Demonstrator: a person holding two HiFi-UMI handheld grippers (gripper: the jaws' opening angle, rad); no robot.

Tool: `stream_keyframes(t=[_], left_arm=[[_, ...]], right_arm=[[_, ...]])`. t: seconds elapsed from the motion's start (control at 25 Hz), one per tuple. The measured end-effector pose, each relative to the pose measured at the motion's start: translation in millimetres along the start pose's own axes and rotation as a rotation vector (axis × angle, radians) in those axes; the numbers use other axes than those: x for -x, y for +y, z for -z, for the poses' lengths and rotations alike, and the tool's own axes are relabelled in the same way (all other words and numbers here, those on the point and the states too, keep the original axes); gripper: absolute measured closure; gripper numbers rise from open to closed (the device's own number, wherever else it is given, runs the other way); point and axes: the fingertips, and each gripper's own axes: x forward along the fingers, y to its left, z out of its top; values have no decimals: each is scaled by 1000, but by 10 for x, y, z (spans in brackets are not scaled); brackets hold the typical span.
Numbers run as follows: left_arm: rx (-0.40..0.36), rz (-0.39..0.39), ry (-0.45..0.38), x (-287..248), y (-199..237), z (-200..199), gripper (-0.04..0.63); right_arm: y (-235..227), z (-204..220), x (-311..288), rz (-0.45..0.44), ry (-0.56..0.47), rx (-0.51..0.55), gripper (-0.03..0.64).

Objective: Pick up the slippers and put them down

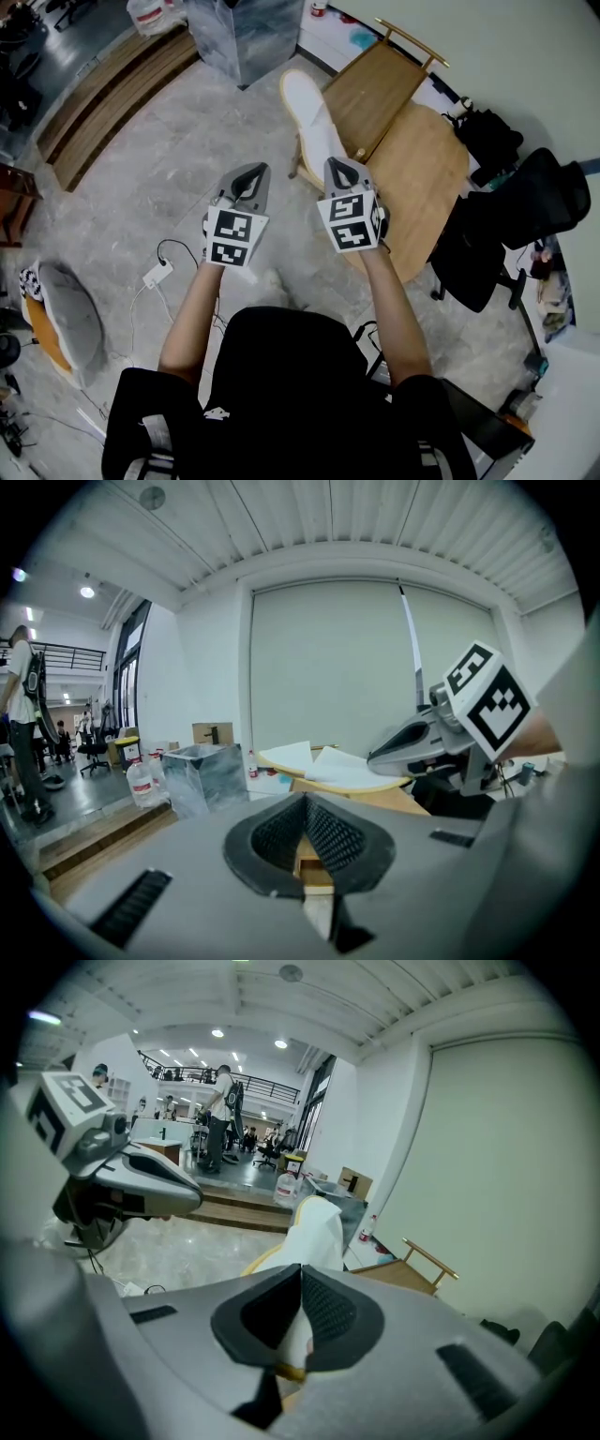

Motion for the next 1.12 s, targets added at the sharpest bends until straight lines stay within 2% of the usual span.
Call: stream_keyframes(t=[0.48, 0.8, 1.12], left_arm=[[74, -52, 82, -89, -67, 562, 591], [159, -112, 139, -103, 185, 1174, 592], [204, -162, 183, -86, 447, 1805, 592]], right_arm=[[245, 363, -265, -113, 52, 17, 615], [533, 613, -612, -178, 85, 48, 615], [902, 852, -1051, -234, 79, 45, 615]])
